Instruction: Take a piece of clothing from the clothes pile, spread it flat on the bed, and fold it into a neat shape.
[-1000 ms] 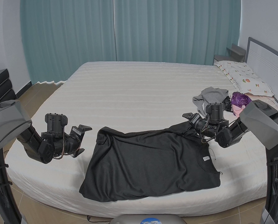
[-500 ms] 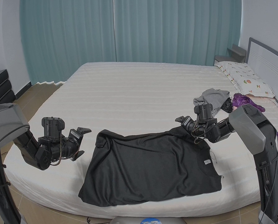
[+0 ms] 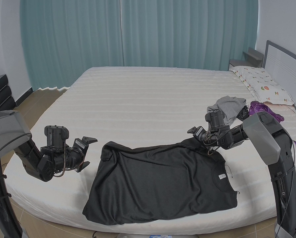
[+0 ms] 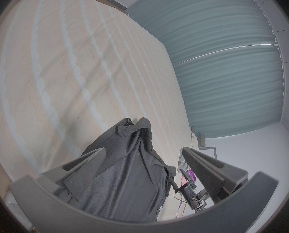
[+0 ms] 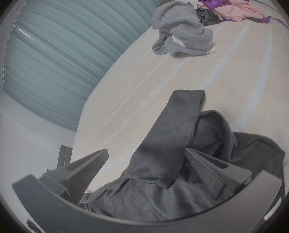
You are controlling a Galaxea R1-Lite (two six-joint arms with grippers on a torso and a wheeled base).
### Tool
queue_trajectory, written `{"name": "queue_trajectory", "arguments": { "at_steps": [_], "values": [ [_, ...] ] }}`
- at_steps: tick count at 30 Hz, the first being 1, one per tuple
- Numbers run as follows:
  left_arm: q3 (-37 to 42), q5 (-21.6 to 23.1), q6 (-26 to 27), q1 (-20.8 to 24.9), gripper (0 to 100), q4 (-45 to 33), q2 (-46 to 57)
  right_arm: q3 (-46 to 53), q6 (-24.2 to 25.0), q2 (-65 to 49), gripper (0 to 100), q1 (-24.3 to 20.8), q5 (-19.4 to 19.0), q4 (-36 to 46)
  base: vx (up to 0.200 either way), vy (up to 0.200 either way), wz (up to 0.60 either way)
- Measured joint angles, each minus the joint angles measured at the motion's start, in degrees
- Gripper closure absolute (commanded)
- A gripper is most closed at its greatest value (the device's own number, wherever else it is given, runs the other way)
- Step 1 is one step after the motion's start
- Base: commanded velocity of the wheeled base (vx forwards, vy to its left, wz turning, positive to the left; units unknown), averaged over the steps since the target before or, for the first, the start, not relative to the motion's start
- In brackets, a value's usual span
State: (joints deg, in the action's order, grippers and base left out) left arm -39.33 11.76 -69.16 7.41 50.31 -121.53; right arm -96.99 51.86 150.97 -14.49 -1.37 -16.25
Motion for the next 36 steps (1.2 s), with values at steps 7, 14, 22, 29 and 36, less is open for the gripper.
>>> {"name": "queue_trajectory", "arguments": {
  "at_steps": [7,14,22,29,36],
  "values": [
    [-0.22,0.0,0.0,-0.04,0,-0.04,-0.96,-0.3,-0.22,-0.37,0,0.74,0.09,3.28,0.0,0.0,0.0],
    [-0.39,0.02,0.07,-0.02,0,-0.01,-1.65,-4.13,-0.54,1.6,0,0.5,-0.11,5.41,0.0,0.0,0.0],
    [-0.77,0.02,0.1,-0.02,0,0.02,-2.29,-14.79,-0.33,6.42,0,0.94,-1.45,6.57,0.0,0.0,0.0],
    [-1.11,0.02,0.0,-0.22,0,0.02,-2.67,-17.37,0.48,9.37,0,0.96,-1.74,-9.63,0.0,0.0,0.0],
    [-1.62,0.0,-0.04,-0.33,0,0.02,-2.95,-17.57,0.04,9.7,0,2.01,2.47,-19.1,0.0,0.0,0.0]
  ]
}}
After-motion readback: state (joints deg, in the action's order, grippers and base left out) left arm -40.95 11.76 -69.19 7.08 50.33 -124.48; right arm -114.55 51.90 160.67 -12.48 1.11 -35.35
